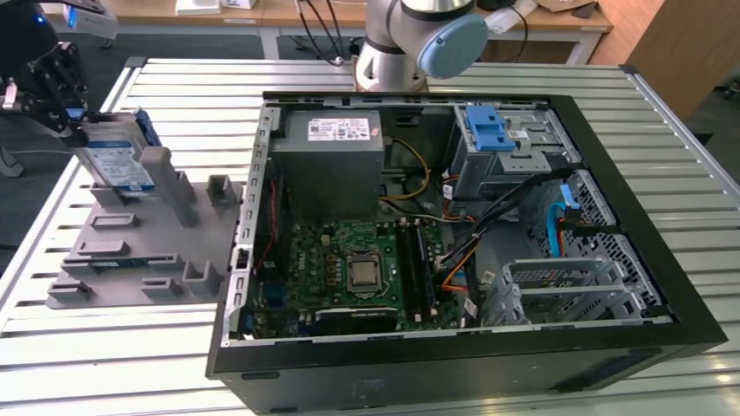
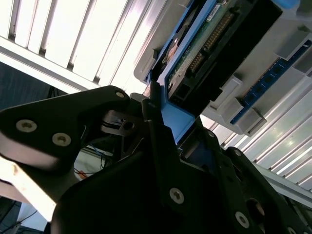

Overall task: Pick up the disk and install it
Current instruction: 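Pick up the disk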

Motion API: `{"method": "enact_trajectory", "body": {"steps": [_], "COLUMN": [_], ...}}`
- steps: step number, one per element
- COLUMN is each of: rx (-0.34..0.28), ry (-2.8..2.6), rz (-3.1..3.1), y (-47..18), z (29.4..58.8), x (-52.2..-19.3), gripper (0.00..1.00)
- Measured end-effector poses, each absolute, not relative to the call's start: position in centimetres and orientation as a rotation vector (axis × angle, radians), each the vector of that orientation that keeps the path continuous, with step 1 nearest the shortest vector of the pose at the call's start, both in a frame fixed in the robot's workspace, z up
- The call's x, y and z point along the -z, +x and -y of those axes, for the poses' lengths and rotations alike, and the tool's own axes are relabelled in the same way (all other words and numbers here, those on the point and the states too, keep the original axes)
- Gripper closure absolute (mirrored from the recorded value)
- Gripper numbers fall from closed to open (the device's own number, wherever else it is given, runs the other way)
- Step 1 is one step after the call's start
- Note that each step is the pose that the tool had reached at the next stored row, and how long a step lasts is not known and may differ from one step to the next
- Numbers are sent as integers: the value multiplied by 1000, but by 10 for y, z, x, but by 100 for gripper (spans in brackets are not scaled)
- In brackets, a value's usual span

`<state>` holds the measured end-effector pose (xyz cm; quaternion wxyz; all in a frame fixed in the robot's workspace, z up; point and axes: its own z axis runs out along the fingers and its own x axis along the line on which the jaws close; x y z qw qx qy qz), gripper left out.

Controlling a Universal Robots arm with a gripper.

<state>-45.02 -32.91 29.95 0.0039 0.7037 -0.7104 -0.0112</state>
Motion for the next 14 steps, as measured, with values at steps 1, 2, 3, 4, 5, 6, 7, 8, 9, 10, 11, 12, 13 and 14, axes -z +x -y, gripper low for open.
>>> {"method": "enact_trajectory", "body": {"steps": [1, 2, 3, 4, 5, 6, 7, 8, 9, 10, 11, 12, 13, 14], "rx": [35, 35, 35, 35, 35, 35, 35, 35, 35, 35, 35, 35, 35, 35], "ry": [2205, 2205, 2205, 2206, 2205, 2205, 2205, 2205, 2205, 2205, 2205, 2205, 2205, 2205], "rz": [2226, 2226, 2226, 2226, 2226, 2226, 2226, 2226, 2226, 2226, 2226, 2226, 2226, 2226], "y": [-450, -450, -450, -450, -450, -450, -450, -450, -450, -450, -450, -450, -450, -450], "z": [329, 329, 329, 329, 329, 329, 329, 329, 329, 329, 329, 329, 329, 329], "x": [-300, -300, -300, -300, -301, -302, -302, -302, -302, -303, -303, -303, -303, -304], "gripper": [64, 64, 64, 64, 64, 64, 64, 64, 64, 64, 64, 64, 64, 64]}}
